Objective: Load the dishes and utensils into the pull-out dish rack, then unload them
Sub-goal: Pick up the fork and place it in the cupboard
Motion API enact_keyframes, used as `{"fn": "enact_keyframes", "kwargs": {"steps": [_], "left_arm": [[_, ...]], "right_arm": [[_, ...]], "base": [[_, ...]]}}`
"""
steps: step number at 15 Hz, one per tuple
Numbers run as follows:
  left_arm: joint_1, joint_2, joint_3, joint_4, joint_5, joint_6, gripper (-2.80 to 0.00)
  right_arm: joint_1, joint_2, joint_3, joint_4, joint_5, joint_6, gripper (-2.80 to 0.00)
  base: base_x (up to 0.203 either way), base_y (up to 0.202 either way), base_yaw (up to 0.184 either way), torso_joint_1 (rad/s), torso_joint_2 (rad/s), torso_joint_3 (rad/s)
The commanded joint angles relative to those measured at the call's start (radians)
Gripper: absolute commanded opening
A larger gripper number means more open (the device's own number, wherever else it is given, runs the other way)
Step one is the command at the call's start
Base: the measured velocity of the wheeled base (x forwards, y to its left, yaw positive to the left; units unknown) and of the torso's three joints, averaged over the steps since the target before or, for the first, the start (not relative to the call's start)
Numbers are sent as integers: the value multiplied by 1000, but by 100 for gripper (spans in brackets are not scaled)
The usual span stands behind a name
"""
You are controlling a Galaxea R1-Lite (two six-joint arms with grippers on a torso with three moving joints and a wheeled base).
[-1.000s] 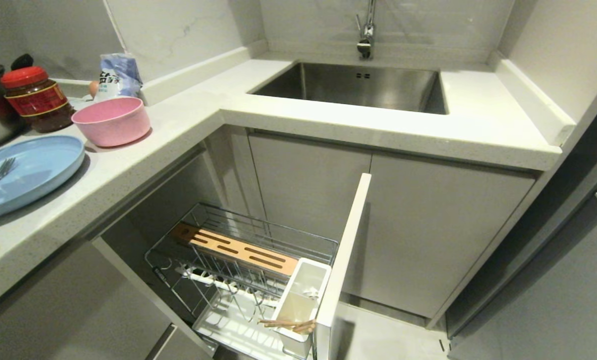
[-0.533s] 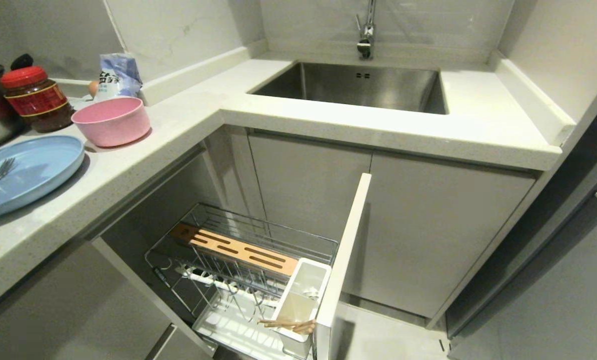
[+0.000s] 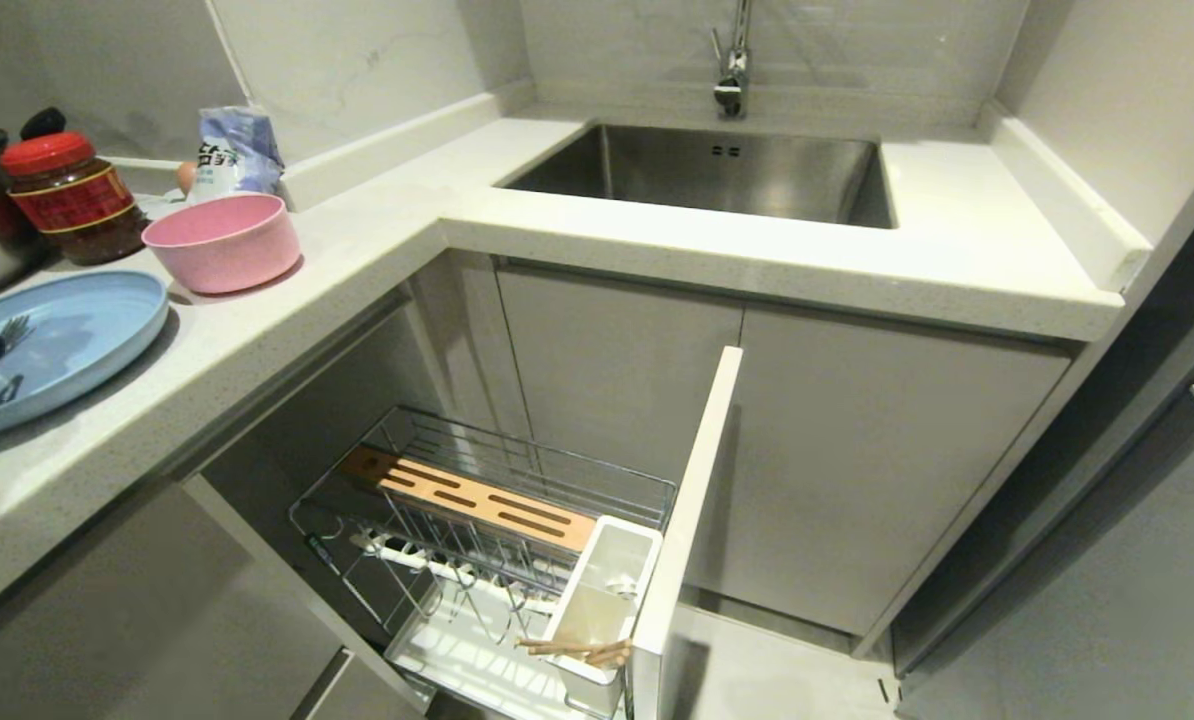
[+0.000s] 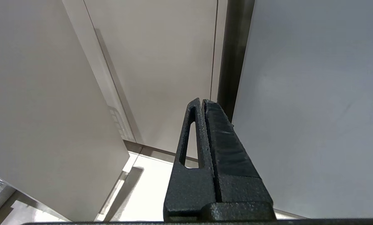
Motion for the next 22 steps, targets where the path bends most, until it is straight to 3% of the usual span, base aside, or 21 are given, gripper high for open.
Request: {"fn": "enact_keyframes", "kwargs": {"steps": [1, 15, 22], "left_arm": [[2, 40, -8, 11, -44, 3, 0], [-121, 52, -14, 115, -88, -4, 0], [-123, 49, -13, 143, -39, -4, 0]], "right_arm": [[0, -1, 26, -1, 0, 0, -280], [0, -1, 26, -1, 0, 0, -280], [0, -1, 26, -1, 0, 0, -280]], "base": [[0, 0, 0, 0, 0, 0], [0, 0, 0, 0, 0, 0], [0, 0, 0, 0, 0, 0]]}}
